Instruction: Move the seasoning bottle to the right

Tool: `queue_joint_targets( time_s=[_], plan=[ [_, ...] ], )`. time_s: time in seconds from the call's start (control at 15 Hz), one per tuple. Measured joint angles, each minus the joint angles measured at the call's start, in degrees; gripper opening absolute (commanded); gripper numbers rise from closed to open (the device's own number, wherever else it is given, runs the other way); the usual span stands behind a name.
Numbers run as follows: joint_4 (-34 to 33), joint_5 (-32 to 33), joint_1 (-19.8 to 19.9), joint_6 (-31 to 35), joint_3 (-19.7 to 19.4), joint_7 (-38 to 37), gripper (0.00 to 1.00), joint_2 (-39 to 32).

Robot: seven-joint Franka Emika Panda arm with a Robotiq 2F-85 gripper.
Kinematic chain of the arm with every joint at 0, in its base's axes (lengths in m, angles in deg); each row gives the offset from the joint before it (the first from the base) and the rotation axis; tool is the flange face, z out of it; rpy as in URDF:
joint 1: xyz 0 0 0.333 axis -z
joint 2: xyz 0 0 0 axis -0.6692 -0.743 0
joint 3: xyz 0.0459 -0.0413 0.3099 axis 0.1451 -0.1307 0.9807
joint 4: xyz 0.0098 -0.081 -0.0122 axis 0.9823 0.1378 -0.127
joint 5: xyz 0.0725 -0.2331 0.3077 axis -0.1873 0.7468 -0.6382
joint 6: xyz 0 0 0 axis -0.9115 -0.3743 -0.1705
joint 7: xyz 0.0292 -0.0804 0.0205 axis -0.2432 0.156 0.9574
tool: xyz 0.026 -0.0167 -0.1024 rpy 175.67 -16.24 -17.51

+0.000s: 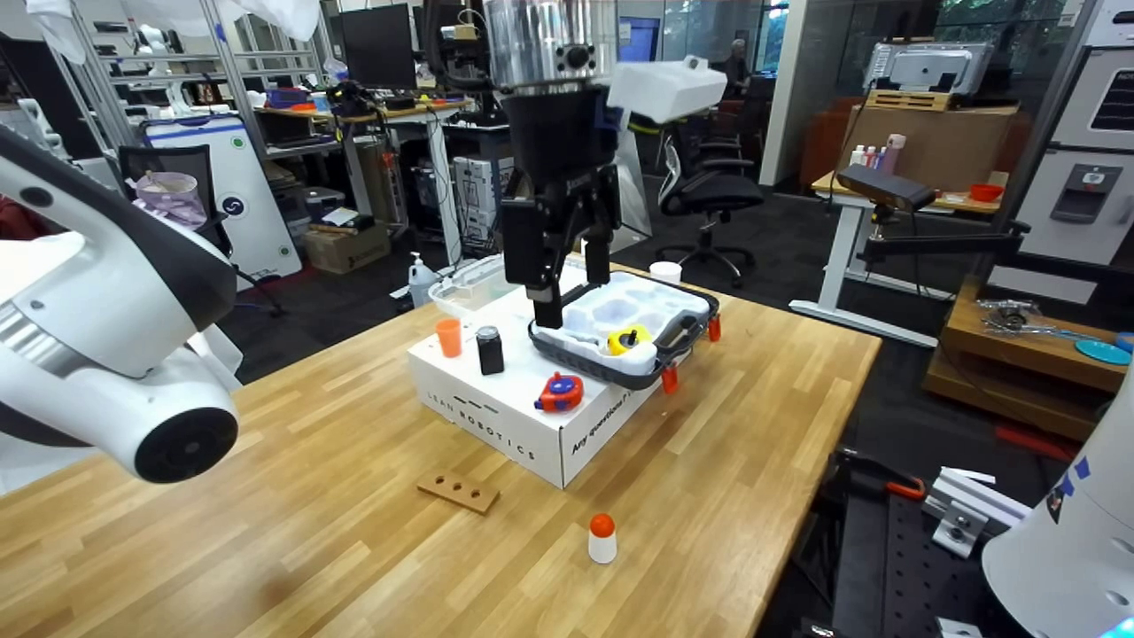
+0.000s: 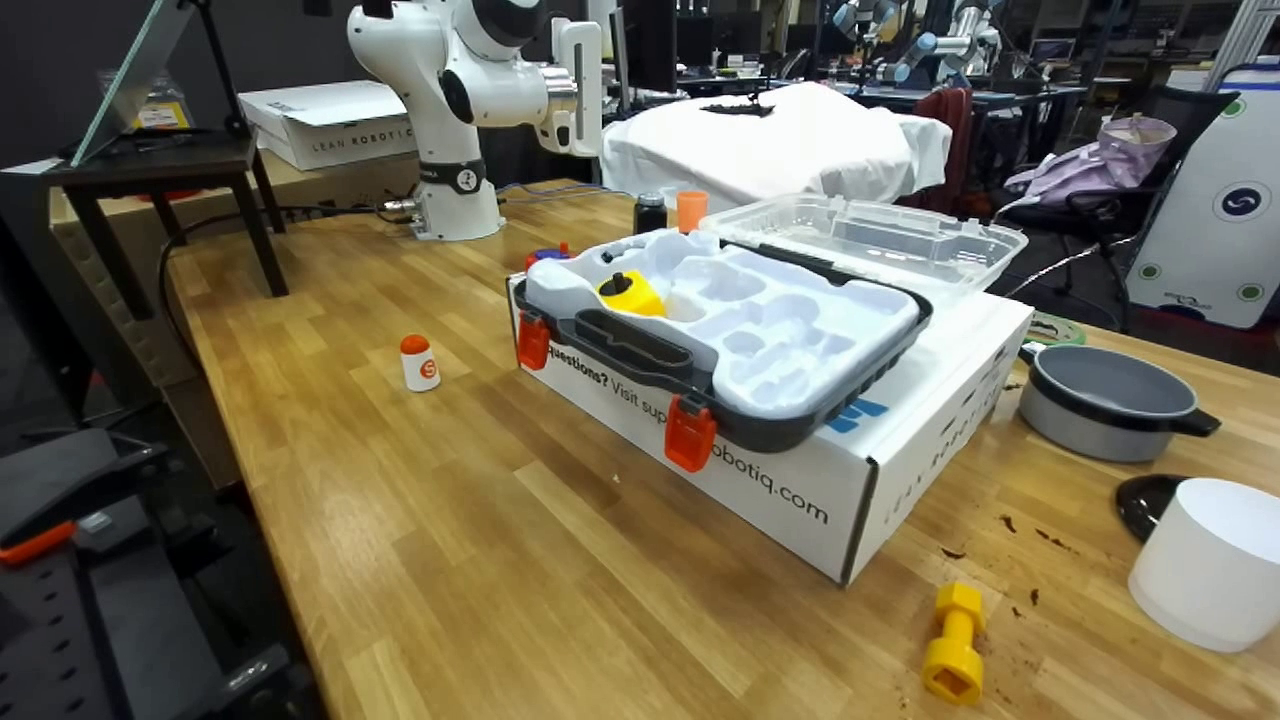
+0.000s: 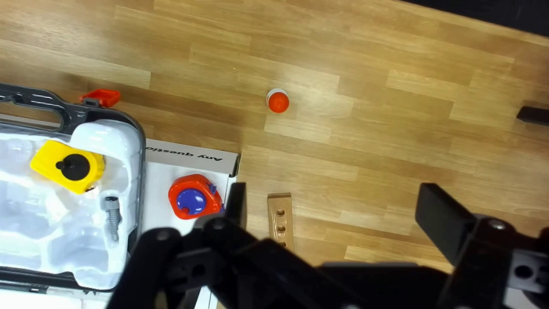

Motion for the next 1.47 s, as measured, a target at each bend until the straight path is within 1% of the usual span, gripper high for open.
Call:
queue_joint_targets(
  time_s=[0.2, 0.47, 0.87, 1.47],
  plan=[
    [-0.03, -0.11, 0.07, 2.85, -0.87, -0.05, 1.00, -3.83],
    [-0.32, -0.98, 0.07, 6.56, -1.49, -0.27, 1.00, -10.90],
    [-0.44, -0.85, -0.11, 7.20, -1.49, -2.45, 1.00, -19.51],
    [-0.73, -0.90, -0.13, 7.19, -1.49, -2.62, 1.00, -19.91]
  ],
)
